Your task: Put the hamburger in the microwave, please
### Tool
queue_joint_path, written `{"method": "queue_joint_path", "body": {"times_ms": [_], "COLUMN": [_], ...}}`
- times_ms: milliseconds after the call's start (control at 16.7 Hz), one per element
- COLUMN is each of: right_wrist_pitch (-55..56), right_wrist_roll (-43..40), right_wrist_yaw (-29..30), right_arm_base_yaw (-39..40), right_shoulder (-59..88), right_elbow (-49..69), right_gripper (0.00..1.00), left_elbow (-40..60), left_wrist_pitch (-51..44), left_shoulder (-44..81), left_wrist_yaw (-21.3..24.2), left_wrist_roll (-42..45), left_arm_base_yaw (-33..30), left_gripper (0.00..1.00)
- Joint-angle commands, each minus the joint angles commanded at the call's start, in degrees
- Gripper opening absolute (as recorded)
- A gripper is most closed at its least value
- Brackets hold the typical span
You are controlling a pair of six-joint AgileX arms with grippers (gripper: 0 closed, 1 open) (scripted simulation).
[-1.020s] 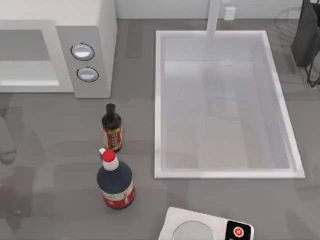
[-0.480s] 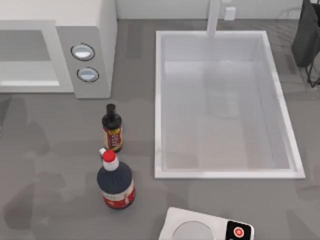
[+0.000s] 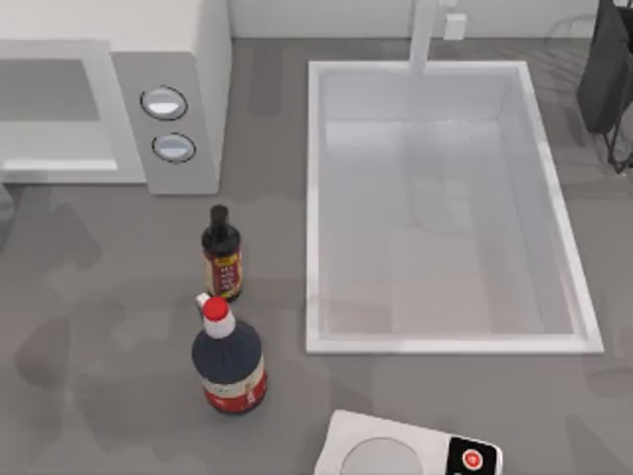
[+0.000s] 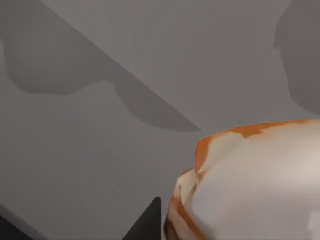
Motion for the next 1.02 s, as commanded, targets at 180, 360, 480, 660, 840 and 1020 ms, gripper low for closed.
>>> {"method": "queue_joint_path", "body": {"times_ms": [180,360,480,660,840,1020], "right_wrist_pitch": [0.00,0.00,0.00,0.00,0.00,0.00], "right_wrist_roll": [0.00,0.00,0.00,0.00,0.00,0.00], "right_wrist_yaw": [0.00,0.00,0.00,0.00,0.00,0.00], "right_arm_base_yaw": [0.00,0.00,0.00,0.00,0.00,0.00], "right_shoulder": [0.00,0.00,0.00,0.00,0.00,0.00], "right_elbow": [0.00,0.00,0.00,0.00,0.00,0.00], "right_gripper": [1.00,1.00,1.00,1.00,1.00,1.00], "left_elbow": [0.55,-0.24,-1.50,-4.08,-7.00,-9.75], "left_wrist_pitch": [11.99,26.86,37.95,55.61,73.03,87.78], "left_shoulder": [4.54,10.03,13.78,18.87,23.23,26.97], "left_wrist_yaw": [2.35,4.91,6.56,8.71,10.28,11.20], "left_wrist_roll": [-7.39,-16.19,-22.53,-32.18,-41.18,-48.63], "left_arm_base_yaw": [0.16,0.40,0.64,1.17,1.87,2.70], "left_gripper": [0.00,0.00,0.00,0.00,0.00,0.00]}}
